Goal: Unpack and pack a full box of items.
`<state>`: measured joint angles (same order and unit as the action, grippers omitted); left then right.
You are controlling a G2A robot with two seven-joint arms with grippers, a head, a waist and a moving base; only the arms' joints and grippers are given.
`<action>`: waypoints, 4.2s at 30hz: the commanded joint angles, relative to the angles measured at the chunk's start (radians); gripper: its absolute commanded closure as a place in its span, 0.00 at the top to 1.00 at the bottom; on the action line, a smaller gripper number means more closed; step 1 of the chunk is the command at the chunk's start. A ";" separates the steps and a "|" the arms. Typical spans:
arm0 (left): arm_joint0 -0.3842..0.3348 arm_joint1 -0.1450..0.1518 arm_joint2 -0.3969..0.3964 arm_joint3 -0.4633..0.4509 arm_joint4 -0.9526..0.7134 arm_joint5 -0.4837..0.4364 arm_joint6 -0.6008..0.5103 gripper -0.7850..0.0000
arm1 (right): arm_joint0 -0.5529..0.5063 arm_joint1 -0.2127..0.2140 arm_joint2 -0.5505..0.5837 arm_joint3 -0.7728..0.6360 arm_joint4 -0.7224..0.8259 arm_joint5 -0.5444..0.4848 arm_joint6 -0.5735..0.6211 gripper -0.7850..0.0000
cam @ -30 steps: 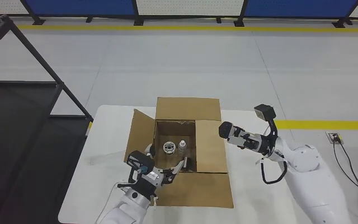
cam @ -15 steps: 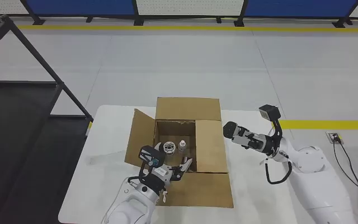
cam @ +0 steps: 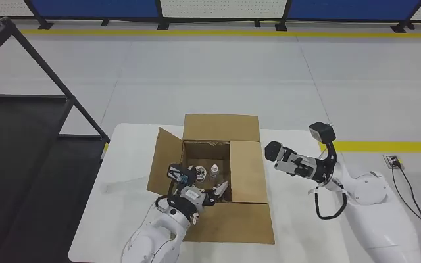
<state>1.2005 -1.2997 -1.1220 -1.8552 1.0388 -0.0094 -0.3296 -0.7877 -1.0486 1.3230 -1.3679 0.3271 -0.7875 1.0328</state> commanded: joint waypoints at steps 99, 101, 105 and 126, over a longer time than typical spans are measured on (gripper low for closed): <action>-0.884 -0.453 0.631 1.141 -0.807 -0.191 -0.275 1.00 | -0.368 0.424 0.272 0.058 0.262 -0.225 -0.225 1.00; -0.888 -0.464 0.633 1.157 -0.803 -0.177 -0.276 1.00 | -0.369 0.424 0.272 0.061 0.266 -0.225 -0.225 1.00; -0.896 -0.482 0.633 1.193 -0.797 -0.169 -0.280 1.00 | -0.379 0.424 0.281 0.066 0.273 -0.225 -0.225 1.00; -0.829 -0.403 0.447 0.974 -0.644 -0.343 -0.128 1.00 | -0.349 0.415 0.288 0.061 0.290 -0.225 -0.225 1.00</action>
<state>0.3537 -1.7166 -0.6527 -0.8354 0.3744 -0.3548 -0.4670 -1.1397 -0.6336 1.6106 -1.3060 0.6165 -1.0123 0.8078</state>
